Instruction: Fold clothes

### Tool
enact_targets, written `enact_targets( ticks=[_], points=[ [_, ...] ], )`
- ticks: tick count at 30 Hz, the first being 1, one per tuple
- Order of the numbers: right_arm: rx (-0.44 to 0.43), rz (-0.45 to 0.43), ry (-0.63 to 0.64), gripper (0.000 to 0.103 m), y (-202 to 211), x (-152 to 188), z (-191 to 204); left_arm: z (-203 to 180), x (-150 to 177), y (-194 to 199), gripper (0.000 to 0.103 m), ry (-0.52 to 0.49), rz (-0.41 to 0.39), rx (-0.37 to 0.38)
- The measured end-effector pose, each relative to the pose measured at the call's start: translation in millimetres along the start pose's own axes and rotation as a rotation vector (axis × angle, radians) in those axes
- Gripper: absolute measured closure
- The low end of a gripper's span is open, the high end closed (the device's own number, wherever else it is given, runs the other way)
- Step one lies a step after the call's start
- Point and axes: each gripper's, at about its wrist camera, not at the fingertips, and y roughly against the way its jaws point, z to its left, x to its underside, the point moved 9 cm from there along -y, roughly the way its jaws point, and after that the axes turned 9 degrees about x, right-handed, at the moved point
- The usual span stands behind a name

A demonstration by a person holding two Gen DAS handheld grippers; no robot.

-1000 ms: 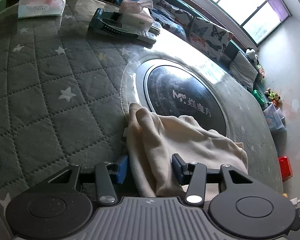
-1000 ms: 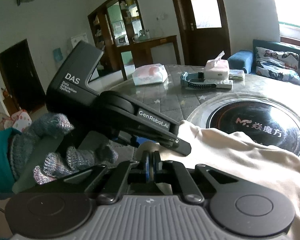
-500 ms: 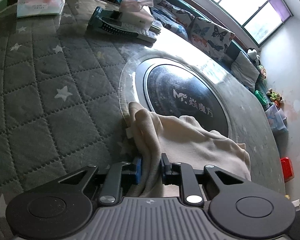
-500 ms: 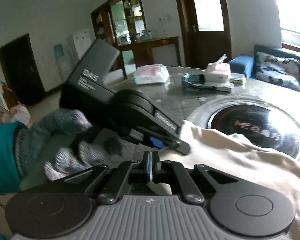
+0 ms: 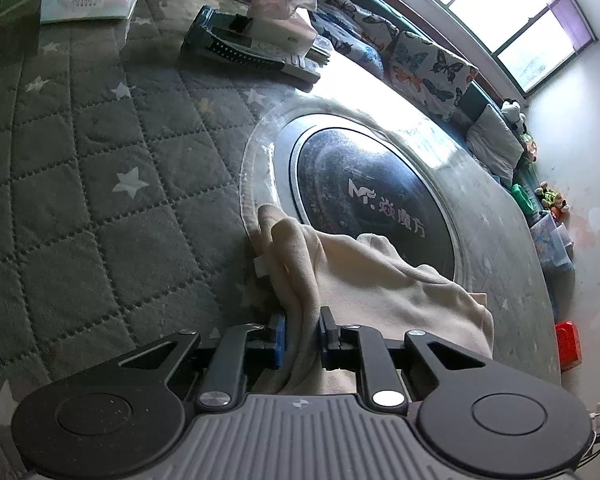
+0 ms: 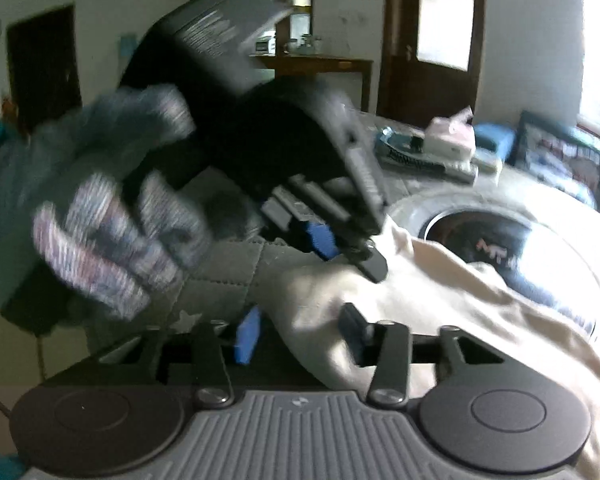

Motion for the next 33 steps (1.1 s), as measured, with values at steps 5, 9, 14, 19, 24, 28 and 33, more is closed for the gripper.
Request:
enact_targets(
  ticks=[5, 9, 14, 19, 24, 28, 33],
  points=[
    [0.077, -0.011, 0.072, 0.078, -9.5, 0.5, 8.5, 2.4, -0.4, 3.0, 0.083, 0.009, -0.002, 0.013],
    [0.028, -0.019, -0.044, 0.092, -1.6, -5.2, -7.2, 5.8, -1.0, 6.5, 0.074, 0.021, -0.007, 0.028],
    [-0.038, -0.033, -0.219, 0.094, 12.6, -13.1, -36.8, 7.8, -1.3, 14.5, 0.051, 0.054, -0.033, 0.059],
    [-0.073, -0.05, -0.323, 0.094, 21.2, -17.5, -57.2, 3.8, -2.9, 16.8, 0.043, 0.116, -0.043, 0.109],
    [-0.068, -0.061, -0.355, 0.094, 25.3, -15.6, -63.4, 2.4, -1.5, 18.6, 0.04, 0.183, -0.066, 0.16],
    [-0.072, -0.067, -0.362, 0.094, 27.4, -16.5, -61.7, -1.5, -0.3, 12.9, 0.038, 0.232, -0.063, 0.198],
    [-0.074, -0.06, -0.361, 0.094, 26.8, -15.3, -59.9, -6.5, -3.5, 4.4, 0.064, 0.22, -0.064, 0.198]
  ],
)
